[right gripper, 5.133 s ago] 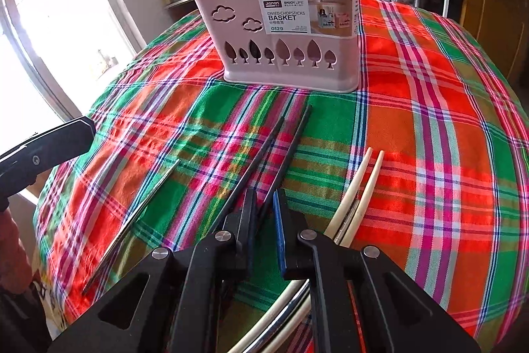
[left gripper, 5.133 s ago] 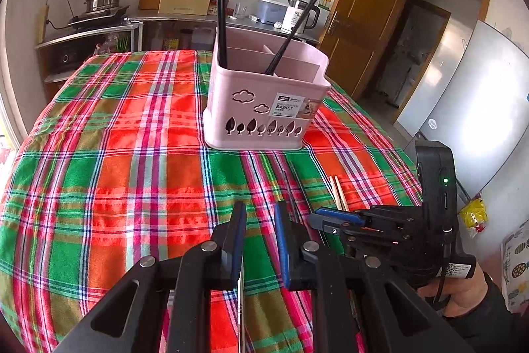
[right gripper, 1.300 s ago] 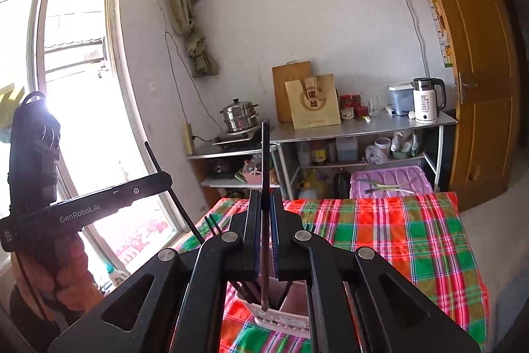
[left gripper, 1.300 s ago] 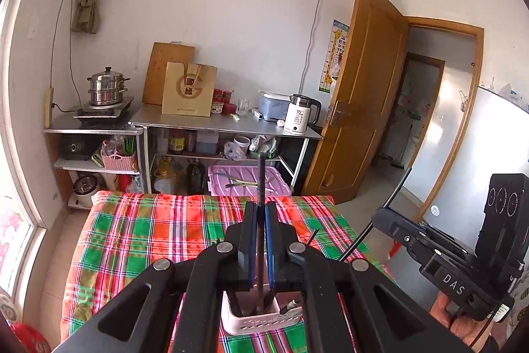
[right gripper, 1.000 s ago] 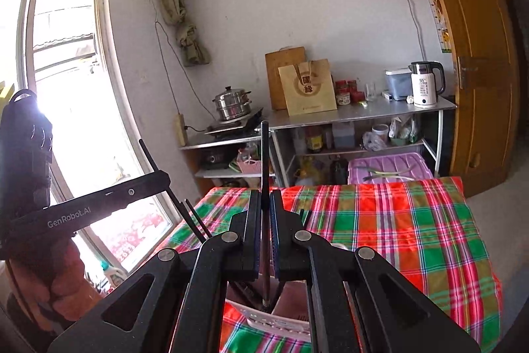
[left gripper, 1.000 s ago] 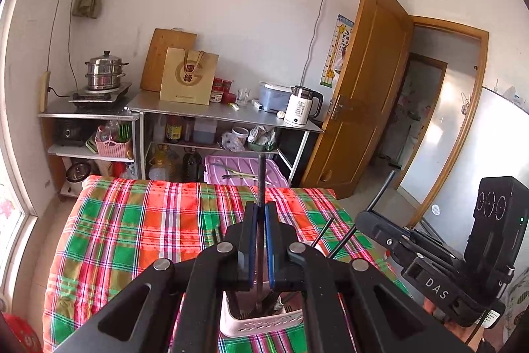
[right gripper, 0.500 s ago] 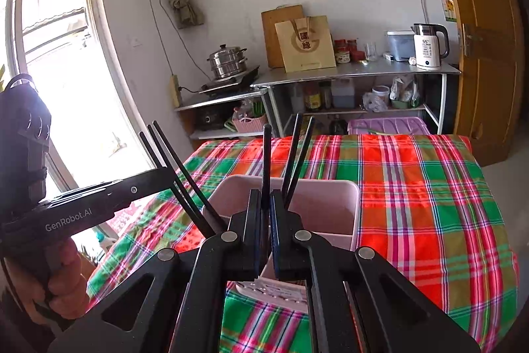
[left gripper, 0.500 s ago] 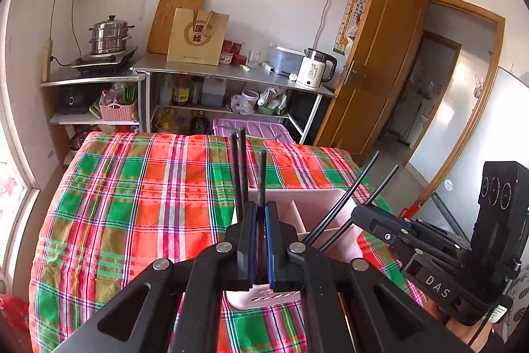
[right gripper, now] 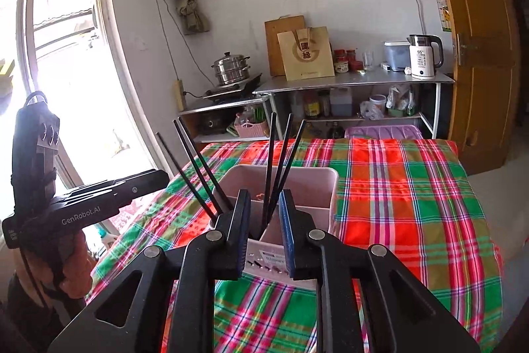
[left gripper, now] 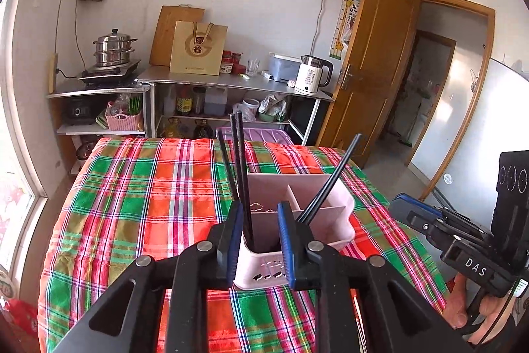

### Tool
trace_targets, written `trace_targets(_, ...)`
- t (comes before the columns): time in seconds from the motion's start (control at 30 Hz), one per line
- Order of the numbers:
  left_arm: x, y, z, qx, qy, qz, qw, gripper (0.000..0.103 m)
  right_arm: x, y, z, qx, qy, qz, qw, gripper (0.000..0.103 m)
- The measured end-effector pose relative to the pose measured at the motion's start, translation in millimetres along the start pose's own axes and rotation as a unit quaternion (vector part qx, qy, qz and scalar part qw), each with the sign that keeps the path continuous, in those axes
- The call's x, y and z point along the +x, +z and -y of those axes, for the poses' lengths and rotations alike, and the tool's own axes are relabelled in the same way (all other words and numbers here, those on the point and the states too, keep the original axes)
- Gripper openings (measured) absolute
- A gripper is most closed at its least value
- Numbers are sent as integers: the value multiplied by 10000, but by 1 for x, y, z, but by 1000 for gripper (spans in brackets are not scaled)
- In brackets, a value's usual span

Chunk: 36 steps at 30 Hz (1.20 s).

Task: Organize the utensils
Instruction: 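Lower both held chopsticks into the pink basket and open both grippers, then close the right gripper on a cream chopstick while the left gripper grasps a metal chopstick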

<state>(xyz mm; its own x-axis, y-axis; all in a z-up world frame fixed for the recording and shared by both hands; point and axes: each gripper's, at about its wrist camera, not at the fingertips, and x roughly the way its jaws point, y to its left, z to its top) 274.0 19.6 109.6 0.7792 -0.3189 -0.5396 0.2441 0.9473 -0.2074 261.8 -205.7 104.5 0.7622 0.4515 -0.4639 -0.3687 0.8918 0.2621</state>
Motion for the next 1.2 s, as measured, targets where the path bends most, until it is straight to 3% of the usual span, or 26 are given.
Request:
trace_targets(0.43,-58,-64,11,162,-91,161,9997,21,-57,-53,13,138,-77,-11,9999,19)
trace_targets(0.8,-47,-140,14,341,-58,-574,9978,21,-49,-111,43,597,-260,-635,9959,18)
trace_targets(1.2,-14,-184,13,367,13,-1277,9911,21,-23,-146,49,601,-431,-1253,9894,18)
